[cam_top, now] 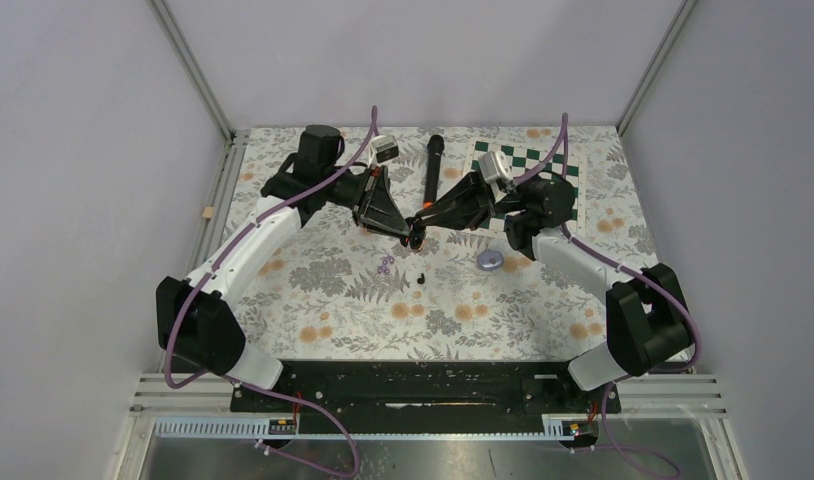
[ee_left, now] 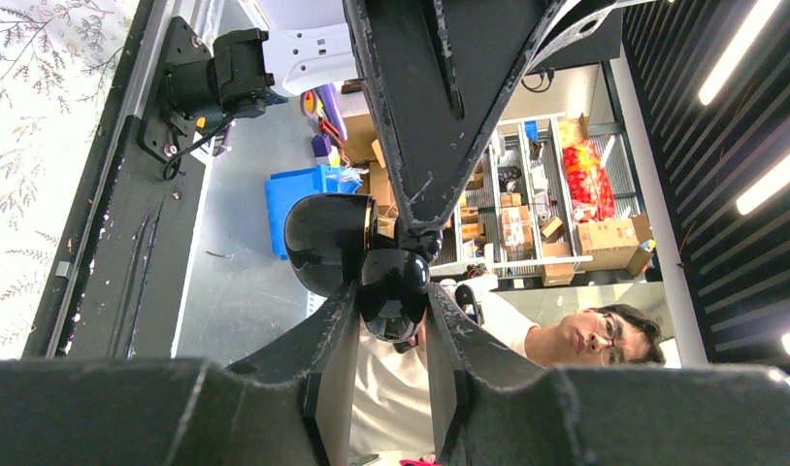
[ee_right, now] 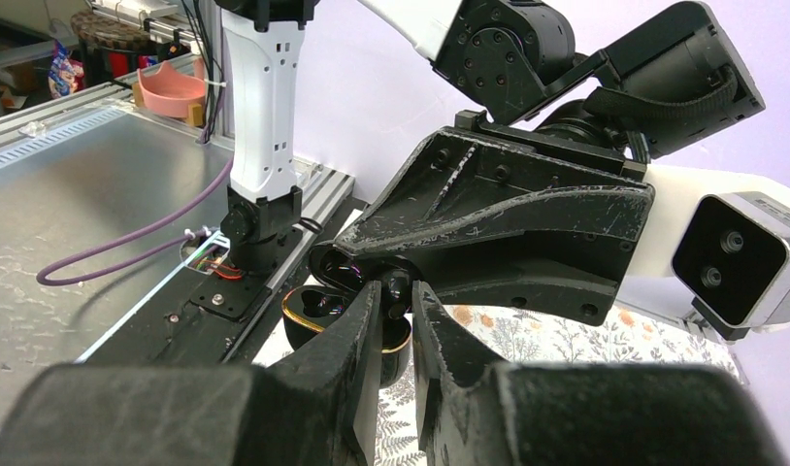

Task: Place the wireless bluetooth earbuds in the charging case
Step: Insert the right earbud into the right side groove of the charging case.

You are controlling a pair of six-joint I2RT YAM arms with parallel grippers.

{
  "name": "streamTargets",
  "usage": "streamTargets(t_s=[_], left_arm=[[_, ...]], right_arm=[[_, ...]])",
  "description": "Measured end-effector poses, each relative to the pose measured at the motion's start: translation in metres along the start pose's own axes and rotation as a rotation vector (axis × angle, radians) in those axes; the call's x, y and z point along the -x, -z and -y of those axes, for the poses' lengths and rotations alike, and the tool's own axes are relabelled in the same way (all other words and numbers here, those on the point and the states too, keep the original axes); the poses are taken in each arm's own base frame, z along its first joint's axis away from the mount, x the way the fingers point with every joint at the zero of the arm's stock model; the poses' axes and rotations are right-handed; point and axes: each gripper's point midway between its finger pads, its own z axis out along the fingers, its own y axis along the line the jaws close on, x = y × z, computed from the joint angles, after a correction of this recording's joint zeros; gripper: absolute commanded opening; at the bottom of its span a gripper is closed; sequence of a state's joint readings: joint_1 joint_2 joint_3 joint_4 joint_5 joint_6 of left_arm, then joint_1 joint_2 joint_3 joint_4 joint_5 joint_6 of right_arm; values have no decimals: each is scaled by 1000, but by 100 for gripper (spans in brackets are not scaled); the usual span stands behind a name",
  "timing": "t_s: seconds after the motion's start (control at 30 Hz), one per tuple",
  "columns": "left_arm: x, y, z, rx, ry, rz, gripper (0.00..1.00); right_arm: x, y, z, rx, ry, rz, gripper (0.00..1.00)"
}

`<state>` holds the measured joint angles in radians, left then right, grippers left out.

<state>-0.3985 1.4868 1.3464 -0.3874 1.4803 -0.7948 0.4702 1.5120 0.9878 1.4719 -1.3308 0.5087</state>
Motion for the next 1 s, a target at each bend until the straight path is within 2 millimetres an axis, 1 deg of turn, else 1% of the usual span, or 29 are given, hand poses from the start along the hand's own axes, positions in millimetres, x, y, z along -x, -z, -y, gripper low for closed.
streamTargets(t_s=[0.27, 0.53, 1.0], left_arm=[[-1, -1, 0, 0, 3, -2, 0], [-1, 0, 0, 0, 7, -3, 0], [-1, 0, 0, 0, 8, -3, 0]], right_arm=[[-1, 3, -2, -9, 15, -2, 0], [-6, 12, -2, -34, 23, -12, 0], [-7, 12, -2, -34, 24, -13, 0]])
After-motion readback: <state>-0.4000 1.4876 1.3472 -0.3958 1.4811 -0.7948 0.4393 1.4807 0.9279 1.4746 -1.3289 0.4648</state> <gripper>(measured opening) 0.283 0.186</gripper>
